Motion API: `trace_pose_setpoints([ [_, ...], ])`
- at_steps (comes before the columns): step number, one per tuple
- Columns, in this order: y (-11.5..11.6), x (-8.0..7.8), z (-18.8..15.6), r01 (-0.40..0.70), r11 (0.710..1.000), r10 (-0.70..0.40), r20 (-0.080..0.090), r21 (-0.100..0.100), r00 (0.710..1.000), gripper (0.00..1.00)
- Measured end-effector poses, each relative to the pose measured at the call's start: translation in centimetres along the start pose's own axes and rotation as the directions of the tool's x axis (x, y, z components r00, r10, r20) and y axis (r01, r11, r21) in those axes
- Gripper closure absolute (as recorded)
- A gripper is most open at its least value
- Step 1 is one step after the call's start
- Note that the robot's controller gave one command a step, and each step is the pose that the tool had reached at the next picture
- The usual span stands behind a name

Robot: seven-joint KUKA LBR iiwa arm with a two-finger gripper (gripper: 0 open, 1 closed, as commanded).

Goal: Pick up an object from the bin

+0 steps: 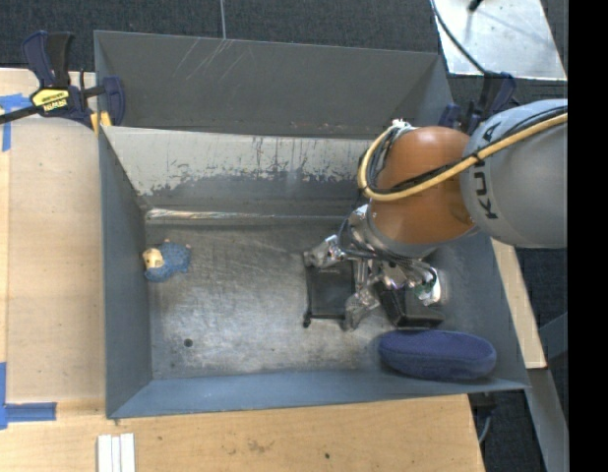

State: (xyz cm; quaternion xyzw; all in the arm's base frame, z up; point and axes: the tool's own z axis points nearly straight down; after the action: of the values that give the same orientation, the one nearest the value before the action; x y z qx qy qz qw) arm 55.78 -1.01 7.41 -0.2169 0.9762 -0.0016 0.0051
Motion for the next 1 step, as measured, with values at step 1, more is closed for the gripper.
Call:
trace_pose_setpoints([
  [1,-0.01,-0.60,-0.40,0.001,1.000,-0.001,0.020,0.004,1.000,1.00],
])
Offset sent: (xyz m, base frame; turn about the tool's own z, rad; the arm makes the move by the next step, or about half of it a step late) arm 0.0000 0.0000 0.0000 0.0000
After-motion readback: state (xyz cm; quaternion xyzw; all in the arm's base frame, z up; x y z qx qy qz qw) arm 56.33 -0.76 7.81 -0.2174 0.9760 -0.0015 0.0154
